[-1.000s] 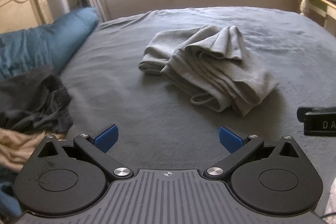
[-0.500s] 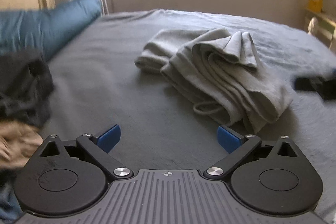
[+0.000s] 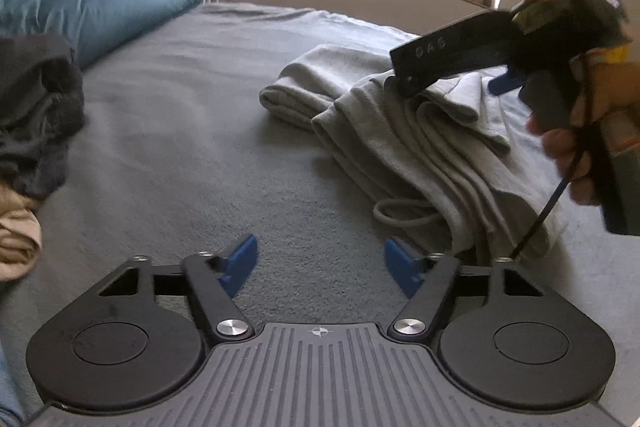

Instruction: Fold clothes

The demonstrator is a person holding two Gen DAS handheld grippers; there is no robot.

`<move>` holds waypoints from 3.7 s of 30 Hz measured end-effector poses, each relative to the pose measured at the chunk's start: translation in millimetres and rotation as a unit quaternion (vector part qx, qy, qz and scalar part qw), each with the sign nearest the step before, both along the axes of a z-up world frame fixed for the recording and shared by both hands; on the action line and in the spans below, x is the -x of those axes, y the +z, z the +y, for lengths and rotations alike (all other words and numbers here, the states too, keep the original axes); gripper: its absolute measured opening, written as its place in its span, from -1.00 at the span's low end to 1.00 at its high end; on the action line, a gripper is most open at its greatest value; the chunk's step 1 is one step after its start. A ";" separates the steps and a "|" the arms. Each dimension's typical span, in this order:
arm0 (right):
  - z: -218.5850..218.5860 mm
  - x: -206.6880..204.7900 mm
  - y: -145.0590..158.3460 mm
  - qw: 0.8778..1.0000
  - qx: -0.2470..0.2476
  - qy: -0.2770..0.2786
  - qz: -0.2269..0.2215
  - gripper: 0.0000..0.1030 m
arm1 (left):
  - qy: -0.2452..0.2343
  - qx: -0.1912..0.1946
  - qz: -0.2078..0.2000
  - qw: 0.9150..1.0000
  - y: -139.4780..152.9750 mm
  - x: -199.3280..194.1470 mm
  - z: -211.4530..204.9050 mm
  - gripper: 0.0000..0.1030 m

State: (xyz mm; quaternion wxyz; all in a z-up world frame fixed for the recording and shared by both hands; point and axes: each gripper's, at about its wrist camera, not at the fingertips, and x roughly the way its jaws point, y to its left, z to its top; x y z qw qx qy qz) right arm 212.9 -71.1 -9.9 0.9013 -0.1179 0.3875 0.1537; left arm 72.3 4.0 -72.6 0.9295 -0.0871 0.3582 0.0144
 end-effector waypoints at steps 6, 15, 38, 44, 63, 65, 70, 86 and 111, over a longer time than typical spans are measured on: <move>-12.7 -6.9 -14.5 0.999 -0.024 0.000 0.031 0.95 | 0.016 0.032 0.015 0.999 -5.9 -16.0 10.3 0.09; -34.5 2.6 3.0 0.998 -0.055 0.005 0.042 -0.49 | 0.021 0.047 0.019 0.998 -10.9 -20.9 12.7 0.11; -307.4 69.1 -9.6 0.901 -0.279 -0.317 0.097 -0.09 | -0.025 0.065 0.014 0.997 0.2 -10.6 -7.2 0.44; -354.8 90.2 -10.5 0.860 -0.321 -0.388 0.084 -0.05 | -0.034 0.060 0.010 0.998 1.3 -6.4 -13.2 0.57; -122.5 91.2 17.2 0.986 -0.142 0.001 0.084 0.59 | 0.050 0.047 0.032 0.997 -3.3 -7.5 17.4 0.56; -100.2 97.7 9.6 0.990 -0.110 0.030 0.081 0.64 | 0.057 0.046 0.035 0.997 -3.9 -7.5 20.5 0.55; -59.0 112.4 -4.3 0.994 -0.042 0.081 0.054 0.81 | 0.067 0.043 0.037 0.996 -4.9 -8.1 25.6 0.55; -2.8 99.7 -25.7 0.995 0.034 0.095 0.023 0.92 | 0.103 0.048 0.051 0.992 -9.5 -9.4 42.3 0.52; -83.2 54.0 10.1 0.972 -0.199 -0.038 0.122 -0.57 | -0.016 0.062 -0.010 0.998 2.8 -1.1 22.5 0.62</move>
